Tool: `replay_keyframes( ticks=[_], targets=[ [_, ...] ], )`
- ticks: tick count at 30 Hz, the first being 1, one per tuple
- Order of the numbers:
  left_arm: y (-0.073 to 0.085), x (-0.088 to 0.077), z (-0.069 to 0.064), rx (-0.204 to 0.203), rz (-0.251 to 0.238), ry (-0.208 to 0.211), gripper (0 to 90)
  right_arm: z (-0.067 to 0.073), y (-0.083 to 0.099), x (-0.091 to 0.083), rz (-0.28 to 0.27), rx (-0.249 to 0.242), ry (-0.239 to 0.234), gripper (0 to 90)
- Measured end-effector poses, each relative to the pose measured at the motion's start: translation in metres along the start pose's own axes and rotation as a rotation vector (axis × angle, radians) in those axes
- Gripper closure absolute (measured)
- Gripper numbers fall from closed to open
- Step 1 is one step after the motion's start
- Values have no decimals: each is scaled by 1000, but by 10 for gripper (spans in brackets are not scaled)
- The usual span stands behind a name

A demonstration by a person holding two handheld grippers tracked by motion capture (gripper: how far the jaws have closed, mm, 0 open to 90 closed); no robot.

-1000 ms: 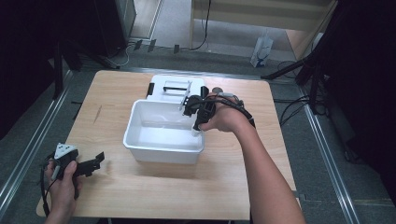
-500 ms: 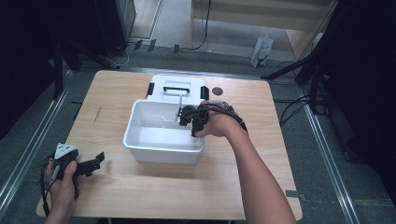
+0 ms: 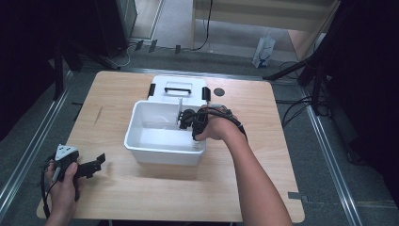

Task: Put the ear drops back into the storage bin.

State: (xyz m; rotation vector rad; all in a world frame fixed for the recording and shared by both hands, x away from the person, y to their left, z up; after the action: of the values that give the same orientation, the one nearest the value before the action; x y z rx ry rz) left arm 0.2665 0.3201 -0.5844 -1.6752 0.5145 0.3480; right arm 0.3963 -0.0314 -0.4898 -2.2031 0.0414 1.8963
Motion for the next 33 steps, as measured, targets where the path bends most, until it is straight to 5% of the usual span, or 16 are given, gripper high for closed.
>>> replay_keyframes(
  ticks=[14,21,24,27,33],
  targets=[
    [0,0,0,-1,0,1,1,2,1,-1,-11,3,-8,645],
    [0,0,0,-3,-1,1,1,-1,0,-14,-88,55,13,546],
    [0,0,0,0,0,1,1,-1,-1,-23,-120,86,6,432],
    [0,0,0,1,1,0,1,1,-4,-38,-186,99,42,316],
    [0,0,0,3,0,-1,1,-2,-2,-60,-231,161,106,129]
  ],
)
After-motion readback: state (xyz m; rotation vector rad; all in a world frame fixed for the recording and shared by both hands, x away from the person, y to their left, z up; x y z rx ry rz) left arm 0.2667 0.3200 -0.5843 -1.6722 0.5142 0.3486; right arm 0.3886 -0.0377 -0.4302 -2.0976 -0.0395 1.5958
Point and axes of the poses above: each handheld gripper's, and its own axes: x roughly forward along the jaws, y roughly out of its underside, z roughly to its left, the point moved 5 cm from there along x, roughly forward along the jaws, and after that the axes turned 7 degrees about -z, right-handed, at the moved point
